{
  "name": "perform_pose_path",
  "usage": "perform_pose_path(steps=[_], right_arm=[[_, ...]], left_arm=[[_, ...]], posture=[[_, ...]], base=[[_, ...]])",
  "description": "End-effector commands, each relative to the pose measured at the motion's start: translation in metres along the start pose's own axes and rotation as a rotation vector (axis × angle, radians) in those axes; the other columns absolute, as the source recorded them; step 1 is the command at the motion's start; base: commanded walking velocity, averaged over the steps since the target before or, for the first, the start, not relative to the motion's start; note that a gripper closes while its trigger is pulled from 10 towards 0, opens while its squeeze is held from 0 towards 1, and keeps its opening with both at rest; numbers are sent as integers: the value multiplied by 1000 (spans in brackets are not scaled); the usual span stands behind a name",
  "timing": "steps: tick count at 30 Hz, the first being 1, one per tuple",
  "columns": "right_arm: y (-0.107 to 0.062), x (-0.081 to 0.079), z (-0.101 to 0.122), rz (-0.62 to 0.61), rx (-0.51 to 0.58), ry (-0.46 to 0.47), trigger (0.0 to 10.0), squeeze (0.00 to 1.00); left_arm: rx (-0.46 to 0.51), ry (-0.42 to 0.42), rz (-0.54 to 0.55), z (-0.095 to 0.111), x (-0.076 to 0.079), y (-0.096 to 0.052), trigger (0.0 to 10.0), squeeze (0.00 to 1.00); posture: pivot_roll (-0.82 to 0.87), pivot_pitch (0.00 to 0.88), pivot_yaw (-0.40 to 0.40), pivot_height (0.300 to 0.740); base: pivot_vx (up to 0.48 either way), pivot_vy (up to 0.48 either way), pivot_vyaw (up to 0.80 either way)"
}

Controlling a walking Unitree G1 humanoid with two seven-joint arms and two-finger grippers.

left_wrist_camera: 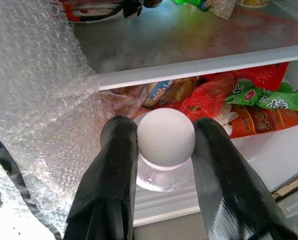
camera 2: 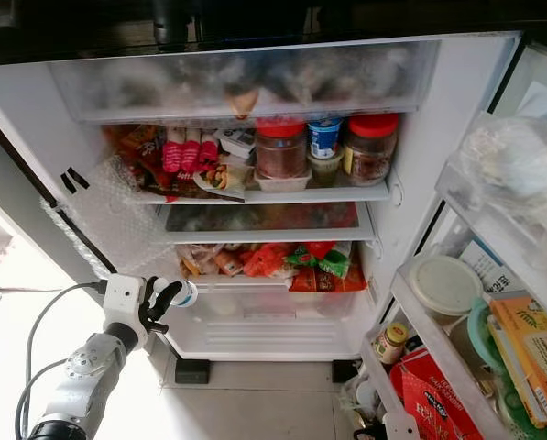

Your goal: Restocking fridge

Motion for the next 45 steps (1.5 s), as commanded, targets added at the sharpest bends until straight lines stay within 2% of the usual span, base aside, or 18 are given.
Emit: perform_pose_path(steps=[1,7,11,15,18,19,20,21,23,24,25,26,28,30,36,44,45], right_arm=[[-1,0,-3,1,-6,10,10000,0],[0,-1,-1,5,5,12,10000,0],[0,-1,3,3,41,47,10000,0],[-1,-2,12,6,124,127,10000,0],[-1,-3,16,19,148,106,10000,0],[-1,-7,20,59,151,-16,10000,0],[-1,-11,22,98,133,-193,10000,0],[0,-12,23,110,127,-246,10000,0],[0,-13,23,121,123,-287,10000,0],[0,-15,24,139,110,-390,10000,0],[0,-15,24,139,110,-390,10000,0],[0,-16,24,149,101,-461,10000,0],[1,-21,24,189,79,-688,10000,0],[1,-22,23,212,63,-771,10000,0],[1,-23,21,221,46,-863,10000,0],[1,-19,18,196,30,-794,10000,0],[1,-17,18,182,26,-756,10000,0]], left_arm=[[14,9,0,3,-1,1,10000,0],[14,9,2,3,-2,1,10000,0],[13,11,0,3,-1,2,10000,0],[13,11,0,3,-1,2,10000,0],[12,11,-3,3,0,2,10000,0],[9,12,-12,3,1,3,10000,0],[7,12,-18,3,3,4,10000,0],[7,12,-19,3,3,5,10000,0],[6,12,-21,3,4,5,10000,0],[7,12,-23,3,4,6,10000,0],[7,12,-23,3,4,6,10000,0],[7,12,-23,4,5,6,10000,0],[9,11,-24,4,5,6,10000,0],[9,9,-24,4,5,7,10000,0],[7,9,-25,3,6,6,10000,0],[8,13,-24,4,4,7,10000,0],[8,12,-25,4,4,7,10000,0]], posture=[[-31,63,40,718],[-30,63,42,685],[-28,63,43,685],[-33,67,48,685],[-37,69,51,685],[-43,71,54,685],[-43,71,54,685],[-43,71,53,685],[-43,71,53,685],[-43,70,51,685],[-43,70,51,685],[-43,70,51,685],[-42,72,48,685],[-42,72,48,685],[-36,75,48,685],[-32,78,50,685],[-34,79,50,685]], base=[[0,0,0],[0,0,0],[0,0,0],[0,0,0],[0,0,0],[0,0,0],[0,0,0],[0,0,0],[0,0,0],[0,0,0],[0,0,0],[0,0,0],[0,0,0],[0,0,0],[0,0,0],[0,0,0],[0,0,0]])
Point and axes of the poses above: a point about 5 cm out from each wrist's last joint towards the gripper, its own y axis pointing out of the wrist towards the gripper, its own z axis along the axis of the wrist's last joint, x = y × z, the point moved 4 cm from there along y, pointing out of the wrist towards the gripper, and after that the axes turned 8 degrees about -y, right-handed, at the moved point
